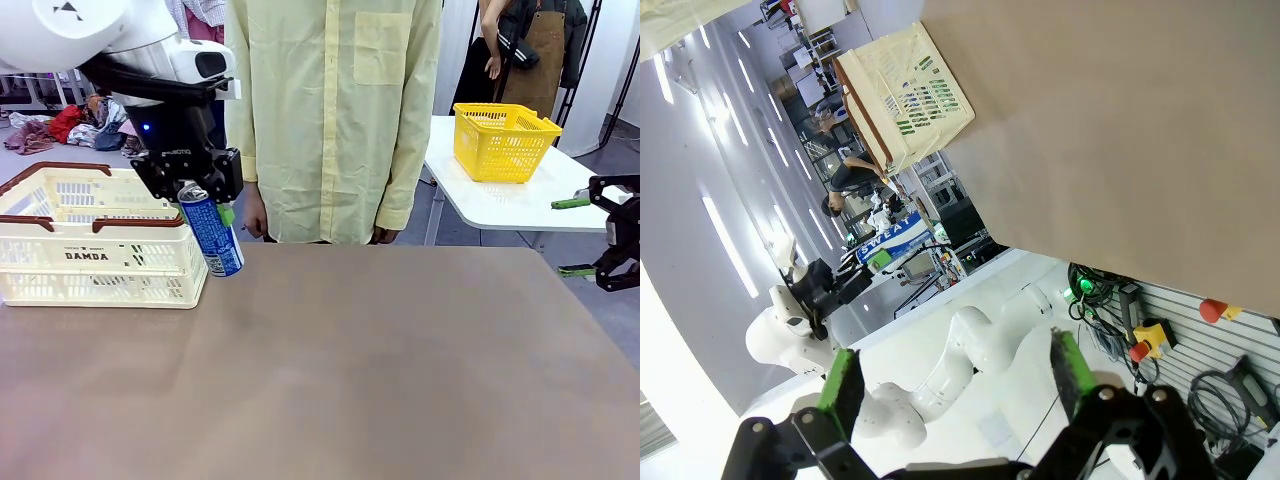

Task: Place the drinks into the Shopping basket.
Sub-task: Pick up one drink and place it into the Shopping basket.

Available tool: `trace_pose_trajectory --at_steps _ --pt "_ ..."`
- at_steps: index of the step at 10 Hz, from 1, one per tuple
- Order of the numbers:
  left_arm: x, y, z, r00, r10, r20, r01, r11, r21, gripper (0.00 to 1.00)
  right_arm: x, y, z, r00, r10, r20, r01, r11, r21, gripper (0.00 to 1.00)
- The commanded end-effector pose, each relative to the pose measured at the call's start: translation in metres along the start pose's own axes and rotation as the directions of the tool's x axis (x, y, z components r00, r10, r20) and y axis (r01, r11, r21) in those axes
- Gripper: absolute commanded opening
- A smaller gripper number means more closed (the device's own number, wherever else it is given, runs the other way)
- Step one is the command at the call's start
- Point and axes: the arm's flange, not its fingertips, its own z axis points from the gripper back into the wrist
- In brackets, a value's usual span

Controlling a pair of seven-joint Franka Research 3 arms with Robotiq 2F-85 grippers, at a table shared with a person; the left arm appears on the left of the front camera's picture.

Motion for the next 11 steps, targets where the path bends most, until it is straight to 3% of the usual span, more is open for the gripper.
trace_pose_trajectory --at_steps 1,2,4,5,6,7,8,9,11 --pt "-0.006 0.002 0.001 1.0 0.003 0.003 -0.003 1.0 0.004 0.0 -0.003 0.003 0.001 1.0 -0.017 -0.003 0.017 1.0 -0.002 1.0" --pt "0.011 0.022 0.02 0.997 0.047 0.062 -0.045 0.998 -0.032 0.0 -0.003 0.003 0.001 1.0 -0.017 -0.003 0.017 1.0 -0.002 1.0" --pt "0.043 0.088 0.062 0.942 0.245 0.229 -0.239 0.97 -0.055 0.0 -0.003 0.003 0.001 1.0 -0.017 -0.003 0.017 1.0 -0.002 1.0" --pt "0.06 0.127 0.081 0.928 0.272 0.255 -0.268 0.962 -0.051 0.0 -0.003 0.003 0.001 1.0 -0.017 -0.003 0.017 1.0 -0.002 1.0" --pt "0.081 0.174 0.101 0.958 0.165 0.233 -0.163 0.986 -0.029 0.0 -0.003 0.003 0.001 1.0 -0.017 -0.003 0.017 1.0 -0.002 1.0" --pt "0.105 0.213 0.113 0.941 0.228 0.249 -0.246 0.968 0.045 0.0 -0.003 0.003 0.001 1.0 -0.017 -0.003 0.017 1.0 -0.002 1.0" --pt "0.153 0.32 0.112 0.905 0.402 0.14 -0.412 0.91 0.05 0.0 -0.003 0.003 0.001 1.0 -0.017 -0.003 0.017 1.0 -0.002 1.0" --pt "0.152 0.327 0.109 0.899 0.42 0.125 -0.429 0.902 0.055 0.0 -0.003 0.003 0.001 1.0 -0.017 -0.003 0.017 1.0 -0.002 1.0" --pt "0.145 0.351 0.084 0.838 0.538 0.095 -0.546 0.829 0.122 0.0 -0.003 0.003 0.001 1.0 -0.017 -0.003 0.017 1.0 -0.002 1.0"
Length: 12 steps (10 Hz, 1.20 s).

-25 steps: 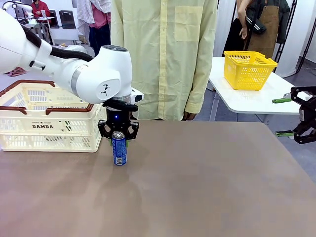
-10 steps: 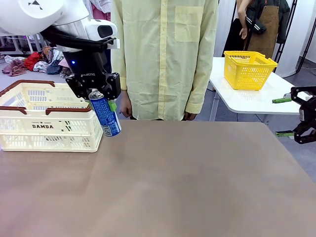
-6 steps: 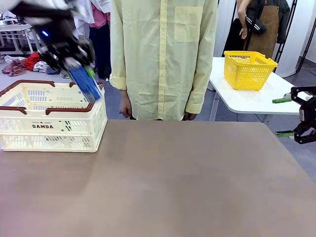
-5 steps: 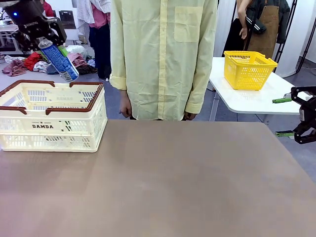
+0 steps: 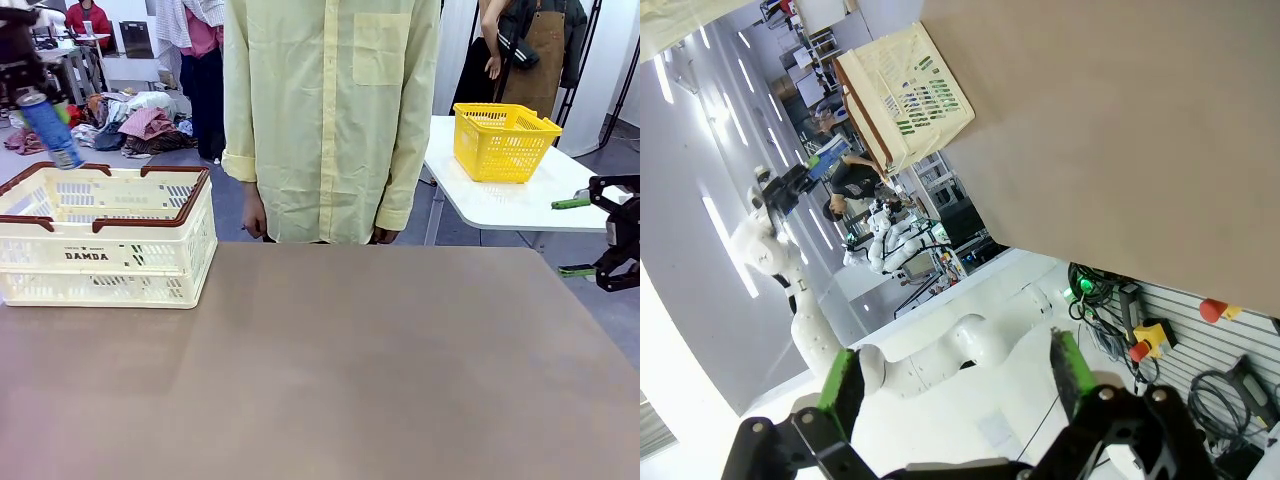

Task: Place the drinks into the Shopping basket.
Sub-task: Pick up one drink and place it into the Shopping basket.

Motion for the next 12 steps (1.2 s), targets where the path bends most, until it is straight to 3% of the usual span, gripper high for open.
trace_pose_trajectory --at_steps 1,3,4,5,9,12 --pt "-0.009 -0.027 0.011 0.998 0.044 -0.035 -0.044 0.999 0.0 0.0 -0.003 0.003 0.001 1.0 -0.017 -0.003 0.017 1.0 -0.003 1.0" --pt "-0.025 -0.015 -0.006 0.997 0.045 -0.059 -0.04 0.996 0.085 0.0 -0.003 0.003 0.001 1.0 -0.017 -0.003 0.017 1.0 -0.003 1.0" --pt "-0.035 -0.008 -0.018 0.985 0.086 -0.15 -0.072 0.993 0.096 0.0 -0.003 0.003 0.001 1.0 -0.017 -0.003 0.017 1.0 -0.003 1.0" --pt "-0.004 -0.013 -0.01 0.998 0.037 -0.055 -0.035 0.999 0.035 0.0 -0.003 0.003 0.001 1.0 -0.017 -0.003 0.017 1.0 -0.003 1.0" --pt "-0.01 -0.014 -0.017 0.996 0.048 -0.08 -0.044 0.998 0.053 0.0 -0.003 0.003 0.001 1.0 -0.017 -0.003 0.017 1.0 -0.003 1.0" --pt "0.005 -0.014 -0.06 0.998 -0.06 -0.022 0.062 0.989 0.132 0.0 -0.003 0.003 0.001 1.0 -0.017 -0.003 0.017 1.0 -0.003 1.0"
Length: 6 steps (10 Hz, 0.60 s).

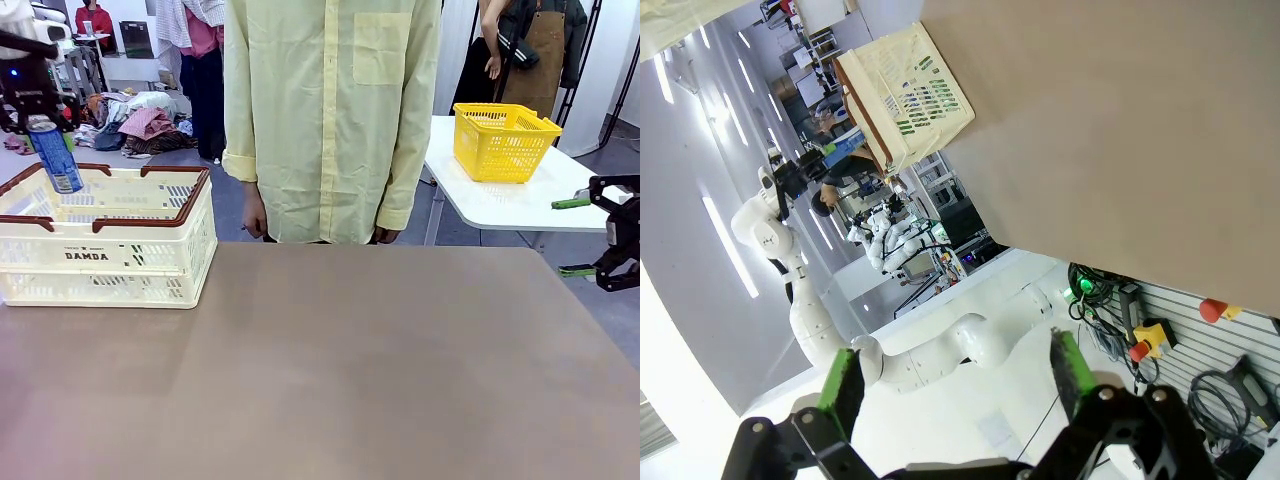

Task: Place the drinks into the Shopping basket.
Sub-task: Pick up one drink and place it into the Shopping basket.

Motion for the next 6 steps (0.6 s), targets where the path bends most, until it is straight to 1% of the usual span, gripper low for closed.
trace_pose_trajectory --at_steps 1,3,4,5,6 --pt "0.0 0.007 -0.026 0.992 -0.116 0.051 0.114 0.993 0.036 0.0 -0.002 0.003 0.001 1.0 -0.017 -0.003 0.017 1.0 -0.002 1.0" --pt "0.001 0.013 -0.056 0.988 -0.149 0.045 0.149 0.989 0.013 0.0 -0.002 0.003 0.001 1.0 -0.017 -0.003 0.017 1.0 -0.002 1.0" --pt "0.002 0.016 -0.074 0.988 -0.154 0.018 0.154 0.988 -0.002 0.0 -0.002 0.003 0.001 1.0 -0.017 -0.003 0.017 1.0 -0.002 1.0" --pt "0.004 0.022 -0.091 0.992 -0.128 -0.004 0.128 0.992 0.003 0.0 -0.002 0.003 0.001 1.0 -0.017 -0.003 0.017 1.0 -0.002 1.0" --pt "0.004 0.023 -0.1 0.991 -0.131 -0.004 0.131 0.991 -0.007 0.0 -0.002 0.003 0.001 1.0 -0.017 -0.003 0.017 1.0 -0.002 1.0"
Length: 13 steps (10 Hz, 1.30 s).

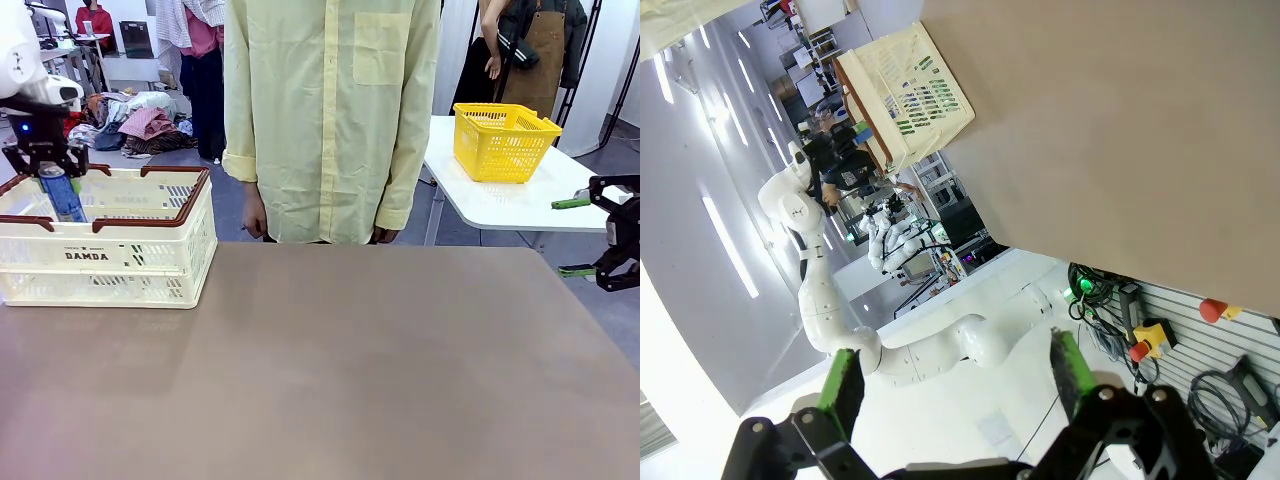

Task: Place the drinks into the Shopping basket.
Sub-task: Pick up one drink and place it into the Shopping basket.

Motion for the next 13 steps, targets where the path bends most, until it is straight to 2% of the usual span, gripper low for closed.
trace_pose_trajectory --at_steps 1,5,8,9,10,11,12,13 --pt "-0.003 0.003 -0.006 1.0 -0.012 0.001 0.012 1.0 -0.024 0.0 -0.002 0.003 0.001 1.0 -0.017 -0.003 0.017 1.0 -0.002 1.0" --pt "-0.002 0.002 -0.038 0.993 0.001 -0.116 -0.007 0.999 -0.052 0.0 -0.002 0.003 0.001 1.0 -0.017 -0.003 0.017 1.0 -0.002 1.0" --pt "-0.003 0.002 -0.042 0.991 -0.011 -0.132 0.001 0.997 -0.071 0.0 -0.002 0.003 0.001 1.0 -0.017 -0.003 0.017 1.0 -0.002 1.0" --pt "-0.002 0.001 -0.044 0.991 -0.016 -0.136 0.006 0.997 -0.071 0.04 -0.002 0.003 0.001 1.0 -0.017 -0.003 0.017 1.0 -0.002 1.0" --pt "-0.002 0.0 -0.044 0.99 -0.018 -0.14 0.008 0.998 -0.07 0.39 -0.002 0.003 0.001 1.0 -0.017 -0.003 0.017 1.0 -0.002 1.0" --pt "-0.002 0.0 -0.044 0.99 -0.022 -0.141 0.012 0.998 -0.069 0.96 -0.002 0.003 0.001 1.0 -0.017 -0.003 0.017 1.0 -0.002 1.0" --pt "-0.002 0.0 -0.044 0.989 -0.024 -0.146 0.015 0.998 -0.066 1.0 -0.002 0.003 0.001 1.0 -0.017 -0.003 0.017 1.0 -0.002 1.0" --pt "-0.002 0.0 -0.044 0.989 -0.025 -0.148 0.016 0.998 -0.062 1.0 -0.002 0.003 0.001 1.0 -0.017 -0.003 0.017 1.0 -0.002 1.0"
